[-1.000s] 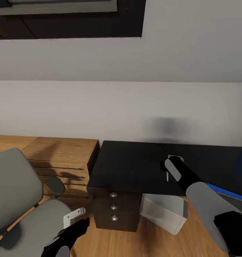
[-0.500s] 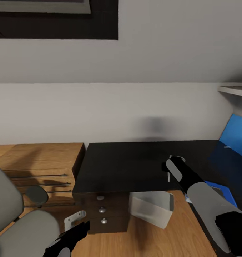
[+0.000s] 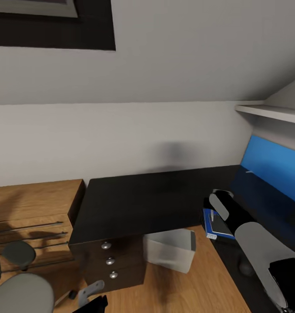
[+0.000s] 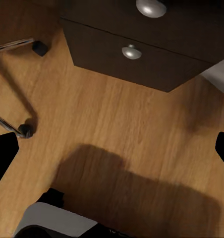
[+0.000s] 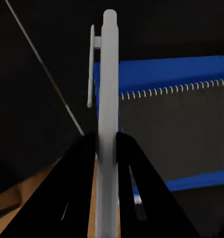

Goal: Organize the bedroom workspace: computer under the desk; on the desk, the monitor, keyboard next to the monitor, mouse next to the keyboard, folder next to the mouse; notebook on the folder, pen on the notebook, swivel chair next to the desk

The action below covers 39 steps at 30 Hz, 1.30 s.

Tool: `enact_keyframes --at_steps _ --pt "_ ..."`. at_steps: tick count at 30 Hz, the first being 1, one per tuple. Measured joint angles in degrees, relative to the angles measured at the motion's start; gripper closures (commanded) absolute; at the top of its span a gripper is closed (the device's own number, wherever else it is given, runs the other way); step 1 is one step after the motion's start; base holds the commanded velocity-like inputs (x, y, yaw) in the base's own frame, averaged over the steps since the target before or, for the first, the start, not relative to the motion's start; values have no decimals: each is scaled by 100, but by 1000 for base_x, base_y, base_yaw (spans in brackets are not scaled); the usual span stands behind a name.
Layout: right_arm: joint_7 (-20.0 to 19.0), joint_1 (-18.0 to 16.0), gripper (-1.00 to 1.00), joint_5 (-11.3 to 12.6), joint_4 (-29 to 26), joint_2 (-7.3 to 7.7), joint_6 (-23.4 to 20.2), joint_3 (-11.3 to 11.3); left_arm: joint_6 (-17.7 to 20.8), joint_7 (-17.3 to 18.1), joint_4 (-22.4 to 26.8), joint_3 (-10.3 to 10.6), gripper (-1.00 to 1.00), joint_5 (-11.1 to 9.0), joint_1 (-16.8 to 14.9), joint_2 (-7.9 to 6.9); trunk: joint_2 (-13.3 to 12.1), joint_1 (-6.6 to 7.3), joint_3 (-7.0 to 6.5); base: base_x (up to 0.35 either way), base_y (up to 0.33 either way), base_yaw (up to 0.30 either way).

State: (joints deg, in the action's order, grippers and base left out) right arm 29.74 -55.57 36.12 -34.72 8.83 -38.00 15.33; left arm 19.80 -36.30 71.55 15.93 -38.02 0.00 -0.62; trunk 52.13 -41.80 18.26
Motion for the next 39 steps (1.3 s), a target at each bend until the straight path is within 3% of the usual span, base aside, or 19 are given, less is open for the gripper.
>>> enact_keyframes --at_steps 4,10,16,19,24,29,39 --pt "-14 0 100 -8 14 6 52 1 -399 4 -237 4 -100 6 0 -17 0 0 -16 0 0 -273" --pt "-45 0 100 -26 34 6 97 9 -443 4 -231 4 -100 7 0 -34 0 0 -36 0 0 -273" --pt "-215 -1 100 -82 321 2 542 47 -450 0 -227 3 -100 7 1 -38 0 0 -41 0 0 -171" --pt "-393 -2 100 -238 351 -1 585 53 -451 -3 -237 2 -100 12 1 -41 0 0 -41 0 0 -25" --pt "-726 -2 100 -738 589 -11 910 52 -450 2 -258 2 -100 2 1 -77 0 0 -41 0 0 -6" --pt "-783 -2 100 -802 696 -12 1196 55 -459 4 -271 2 -100 -1 1 -86 0 2 -41 125 0 0" --pt "-785 -3 100 -827 967 -7 1314 45 -460 19 -277 7 -100 -9 1 -80 0 0 -41 152 0 0"
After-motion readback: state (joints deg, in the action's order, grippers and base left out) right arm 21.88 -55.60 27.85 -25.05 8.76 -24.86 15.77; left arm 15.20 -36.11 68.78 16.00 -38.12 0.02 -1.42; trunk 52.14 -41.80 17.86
